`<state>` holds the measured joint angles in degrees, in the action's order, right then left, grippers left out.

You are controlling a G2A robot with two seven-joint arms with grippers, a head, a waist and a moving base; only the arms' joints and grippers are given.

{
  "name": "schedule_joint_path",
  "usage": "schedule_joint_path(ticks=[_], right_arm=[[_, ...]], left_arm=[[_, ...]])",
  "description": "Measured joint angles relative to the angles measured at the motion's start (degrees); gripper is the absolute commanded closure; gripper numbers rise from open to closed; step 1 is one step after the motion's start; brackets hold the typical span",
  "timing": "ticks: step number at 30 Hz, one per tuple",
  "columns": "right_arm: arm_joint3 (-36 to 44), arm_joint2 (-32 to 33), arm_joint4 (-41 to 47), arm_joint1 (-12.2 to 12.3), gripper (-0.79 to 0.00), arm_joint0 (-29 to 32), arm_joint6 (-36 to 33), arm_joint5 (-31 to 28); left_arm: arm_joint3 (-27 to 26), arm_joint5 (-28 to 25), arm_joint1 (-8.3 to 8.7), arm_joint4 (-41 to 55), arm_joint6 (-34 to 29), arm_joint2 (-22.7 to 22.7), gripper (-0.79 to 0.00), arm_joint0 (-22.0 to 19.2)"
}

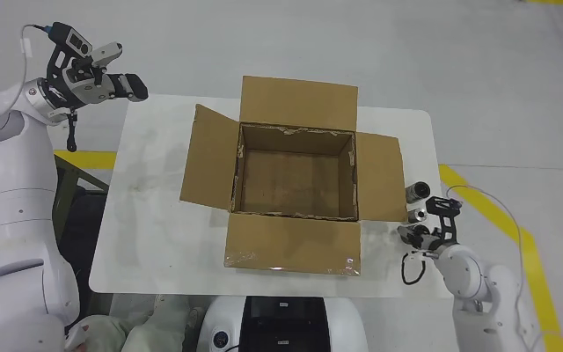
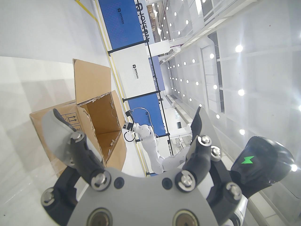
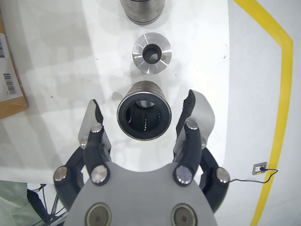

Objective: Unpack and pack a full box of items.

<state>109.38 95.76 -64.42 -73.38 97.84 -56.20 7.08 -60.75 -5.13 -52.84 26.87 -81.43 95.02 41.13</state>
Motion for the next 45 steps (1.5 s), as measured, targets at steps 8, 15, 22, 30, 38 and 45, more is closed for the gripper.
schedule_joint_path(ticks=[8,15,22,30,38,45], right_arm=[[-0.44,-0.02,-0.2,0.22,-0.083,-0.33,-0.39,0.36],[1.16,0.67,0.32,0.42,0.0,0.53,-1.13,0.57],[7.08,3.86,1.84,0.75,0.0,3.3,-3.16,0.76],[15.19,7.38,3.17,1.0,0.0,7.02,-3.14,0.68],[19.32,7.75,2.68,1.11,0.0,7.2,-1.81,1.67],[21.83,6.87,1.28,1.29,0.0,5.32,-1.28,1.77]], left_arm=[[0.0,0.0,0.0,0.0,0.0,0.0,-0.785,0.0],[0.0,0.0,0.0,0.0,0.0,0.0,-0.785,0.0],[0.0,0.0,0.0,0.0,0.0,0.0,-0.785,0.0],[0.0,0.0,0.0,0.0,0.0,0.0,-0.785,0.0],[0.0,0.0,0.0,0.0,0.0,0.0,-0.785,0.0],[0.0,0.0,0.0,0.0,0.0,0.0,-0.785,0.0]])
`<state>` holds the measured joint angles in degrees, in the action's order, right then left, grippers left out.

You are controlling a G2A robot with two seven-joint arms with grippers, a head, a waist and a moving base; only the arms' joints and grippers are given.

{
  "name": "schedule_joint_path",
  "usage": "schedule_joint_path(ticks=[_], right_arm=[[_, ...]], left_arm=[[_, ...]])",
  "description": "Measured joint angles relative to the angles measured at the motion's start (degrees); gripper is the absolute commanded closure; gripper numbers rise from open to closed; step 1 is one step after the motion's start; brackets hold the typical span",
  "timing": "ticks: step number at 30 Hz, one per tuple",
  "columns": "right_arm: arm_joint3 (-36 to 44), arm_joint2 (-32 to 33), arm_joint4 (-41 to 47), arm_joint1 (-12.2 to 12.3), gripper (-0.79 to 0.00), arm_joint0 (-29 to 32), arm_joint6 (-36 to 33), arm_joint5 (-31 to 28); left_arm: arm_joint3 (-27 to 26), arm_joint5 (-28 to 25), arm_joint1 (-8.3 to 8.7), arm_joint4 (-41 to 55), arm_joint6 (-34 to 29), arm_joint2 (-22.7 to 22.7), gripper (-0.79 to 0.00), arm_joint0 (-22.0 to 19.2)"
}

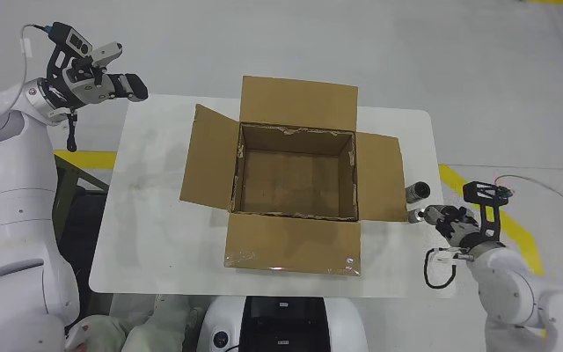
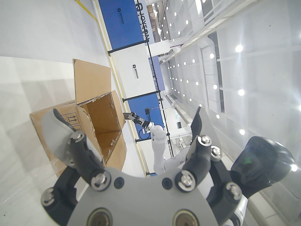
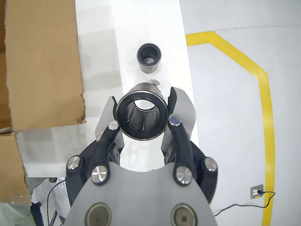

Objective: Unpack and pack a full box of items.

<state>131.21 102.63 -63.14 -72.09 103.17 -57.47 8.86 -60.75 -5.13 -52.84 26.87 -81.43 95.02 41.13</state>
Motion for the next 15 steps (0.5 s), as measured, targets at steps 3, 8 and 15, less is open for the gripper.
schedule_joint_path(ticks=[3,8,15], right_arm=[[1.12,-0.78,-1.47,0.09,0.0,-1.22,0.15,0.16],[3.22,-2.62,-3.91,0.21,0.0,-3.76,0.2,0.71],[3.44,-6.42,-3.02,0.23,0.0,-8.19,-0.23,0.29]], left_arm=[[0.0,0.0,0.0,0.0,0.0,0.0,-0.785,0.0],[0.0,0.0,0.0,0.0,0.0,0.0,-0.785,0.0],[0.0,0.0,0.0,0.0,0.0,0.0,-0.785,0.0]])
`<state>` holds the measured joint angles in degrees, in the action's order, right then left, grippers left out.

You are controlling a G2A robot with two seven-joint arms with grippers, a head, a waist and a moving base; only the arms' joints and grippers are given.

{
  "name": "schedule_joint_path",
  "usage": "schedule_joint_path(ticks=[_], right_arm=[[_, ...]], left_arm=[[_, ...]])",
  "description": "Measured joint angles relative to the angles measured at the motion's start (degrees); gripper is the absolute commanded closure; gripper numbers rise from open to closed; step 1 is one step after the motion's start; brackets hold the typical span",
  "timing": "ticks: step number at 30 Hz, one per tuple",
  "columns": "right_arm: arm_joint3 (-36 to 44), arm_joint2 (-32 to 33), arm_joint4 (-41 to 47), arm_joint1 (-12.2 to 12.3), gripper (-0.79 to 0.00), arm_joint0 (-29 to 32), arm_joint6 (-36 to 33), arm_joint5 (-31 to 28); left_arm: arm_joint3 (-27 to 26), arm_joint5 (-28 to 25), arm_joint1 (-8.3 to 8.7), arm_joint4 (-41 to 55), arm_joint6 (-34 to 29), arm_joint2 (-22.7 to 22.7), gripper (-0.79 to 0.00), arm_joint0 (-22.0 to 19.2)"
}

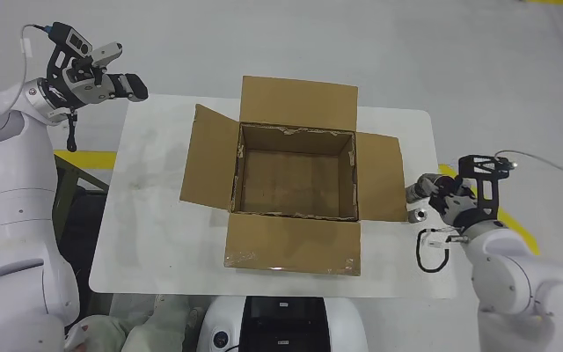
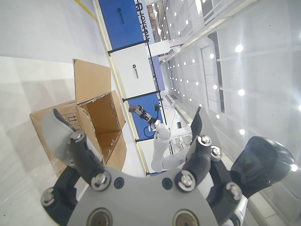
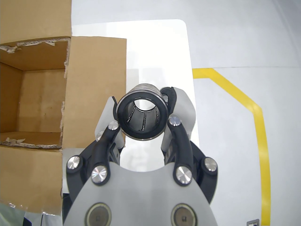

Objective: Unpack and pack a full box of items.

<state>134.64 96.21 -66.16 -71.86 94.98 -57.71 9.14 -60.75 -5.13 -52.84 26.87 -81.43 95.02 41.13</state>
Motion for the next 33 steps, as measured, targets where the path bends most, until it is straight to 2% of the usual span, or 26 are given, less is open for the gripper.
schedule_joint_path(ticks=[11,23,29,33], right_arm=[[0.0,-11.94,-1.76,-0.26,0.0,-7.59,-2.82,0.24],[-1.9,-24.37,-4.42,-1.01,0.0,-12.83,-5.48,2.31],[-3.34,-28.05,-5.8,-1.41,0.0,-14.46,-4.92,3.37],[-3.39,-28.12,-5.8,-1.42,0.0,-14.51,-4.88,3.4]], left_arm=[[0.0,0.0,0.0,0.0,0.0,0.0,-0.785,0.0],[0.0,0.0,0.0,0.0,0.0,0.0,-0.785,0.0],[0.0,0.0,0.0,0.0,0.0,0.0,-0.785,0.0],[0.0,0.0,0.0,0.0,0.0,0.0,-0.785,0.0]])
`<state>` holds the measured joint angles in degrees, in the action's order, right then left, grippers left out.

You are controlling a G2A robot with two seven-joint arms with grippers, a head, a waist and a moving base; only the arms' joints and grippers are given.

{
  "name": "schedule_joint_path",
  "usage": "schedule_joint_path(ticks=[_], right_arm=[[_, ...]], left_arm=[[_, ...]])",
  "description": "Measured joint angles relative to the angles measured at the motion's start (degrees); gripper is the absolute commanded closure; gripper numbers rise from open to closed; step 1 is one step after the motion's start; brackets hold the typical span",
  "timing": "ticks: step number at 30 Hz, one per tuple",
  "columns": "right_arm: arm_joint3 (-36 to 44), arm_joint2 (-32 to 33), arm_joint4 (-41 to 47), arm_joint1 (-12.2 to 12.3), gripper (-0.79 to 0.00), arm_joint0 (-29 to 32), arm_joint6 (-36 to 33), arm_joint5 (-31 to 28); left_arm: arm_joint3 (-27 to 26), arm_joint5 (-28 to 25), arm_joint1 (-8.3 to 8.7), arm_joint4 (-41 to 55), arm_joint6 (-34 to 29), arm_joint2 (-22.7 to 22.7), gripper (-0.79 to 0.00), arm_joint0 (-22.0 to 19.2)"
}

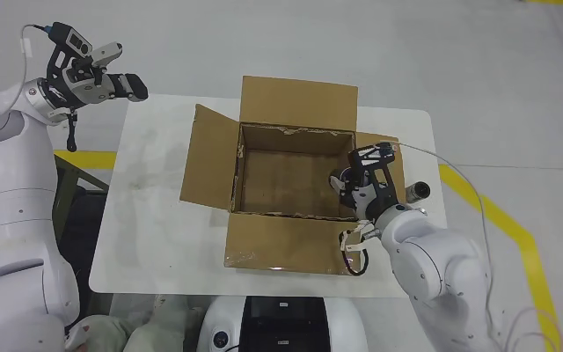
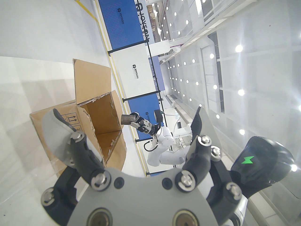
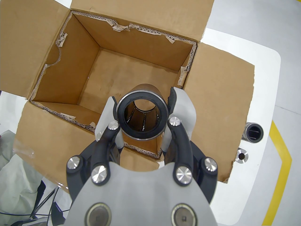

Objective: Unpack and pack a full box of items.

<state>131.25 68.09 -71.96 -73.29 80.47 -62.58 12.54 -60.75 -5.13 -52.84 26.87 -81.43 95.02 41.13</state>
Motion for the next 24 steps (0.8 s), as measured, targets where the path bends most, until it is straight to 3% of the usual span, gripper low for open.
schedule_joint_path(ticks=[24], right_arm=[[-0.41,0.03,0.37,-0.02,0.0,0.2,0.77,-0.27]], left_arm=[[0.0,0.0,0.0,0.0,0.0,0.0,-0.785,0.0]])
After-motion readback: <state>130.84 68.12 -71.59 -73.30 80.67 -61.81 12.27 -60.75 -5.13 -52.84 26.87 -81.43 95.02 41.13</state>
